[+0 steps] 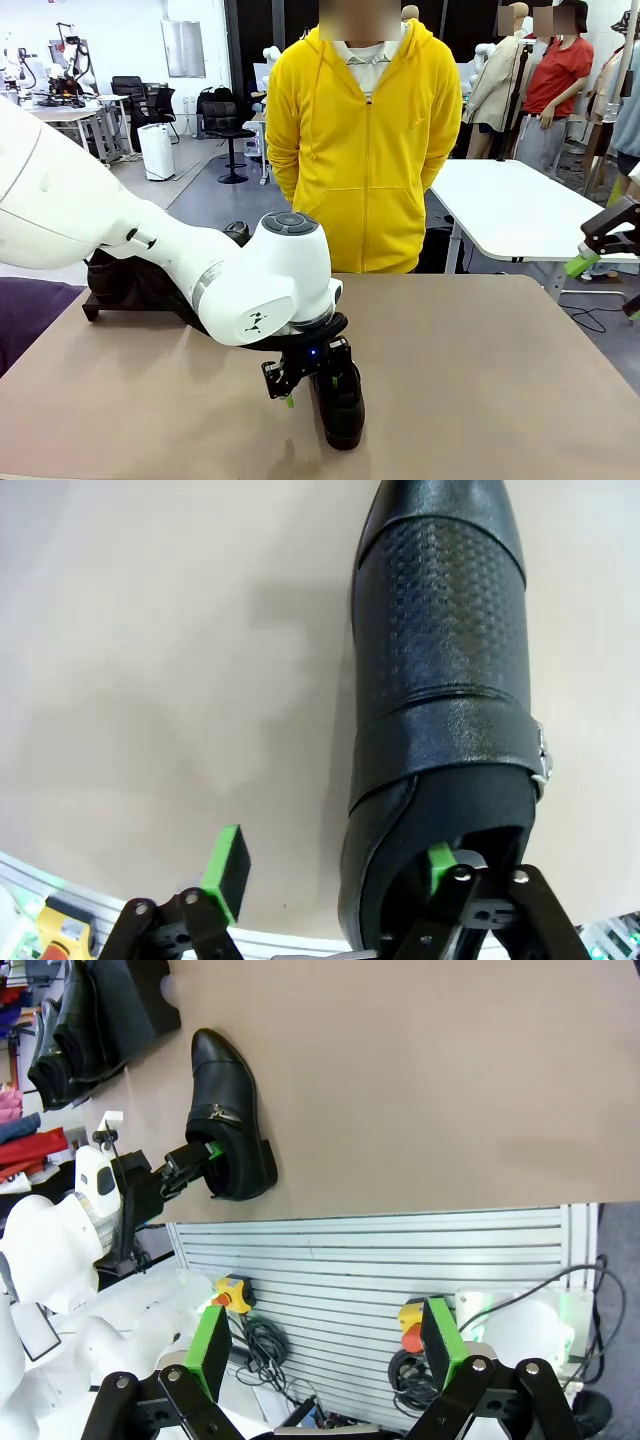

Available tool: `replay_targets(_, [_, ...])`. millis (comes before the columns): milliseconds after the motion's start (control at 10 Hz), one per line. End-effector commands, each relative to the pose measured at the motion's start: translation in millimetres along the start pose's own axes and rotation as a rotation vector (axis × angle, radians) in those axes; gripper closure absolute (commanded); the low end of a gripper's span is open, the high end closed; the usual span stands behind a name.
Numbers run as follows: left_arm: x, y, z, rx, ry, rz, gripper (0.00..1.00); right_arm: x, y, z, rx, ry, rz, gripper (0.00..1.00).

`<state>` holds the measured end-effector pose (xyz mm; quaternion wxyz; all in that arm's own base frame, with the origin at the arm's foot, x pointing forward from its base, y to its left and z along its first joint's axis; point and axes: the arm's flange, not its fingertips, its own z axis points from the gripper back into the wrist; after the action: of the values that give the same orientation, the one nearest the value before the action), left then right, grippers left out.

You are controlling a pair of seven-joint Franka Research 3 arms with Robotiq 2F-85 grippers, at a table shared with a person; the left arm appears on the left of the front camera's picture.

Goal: Organize the shoes by placing them on the stand.
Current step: Place the Shoe from the middle of the table onto the Shoes Stand.

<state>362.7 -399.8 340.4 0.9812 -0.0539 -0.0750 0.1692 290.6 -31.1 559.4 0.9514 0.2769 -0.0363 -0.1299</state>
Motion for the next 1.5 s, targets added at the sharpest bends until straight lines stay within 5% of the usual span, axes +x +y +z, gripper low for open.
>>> replay_targets(0, [-2,-2,-4,-0.009,-0.061,0.027,1.00,1,1,4,0.014,0.007,0.005,0.00])
replay_targets(900, [-3,-8,31,-0.069,-0.136,0.011,1.00,1,1,4,0.014,0.007,0.005,0.00])
replay_targets(1000, [-4,-10,50,-0.094,-0.158,-0.031,1.00,1,1,4,0.014,0.007,0.005,0.00])
replay_targets(1300, [-7,2,144,-0.148,-0.128,-0.500,1.00,1,1,4,0.014,0.007,0.005,0.00])
replay_targets(1400, [-5,14,162,-0.151,-0.186,-0.528,1.00,1,1,4,0.014,0.007,0.005,0.00])
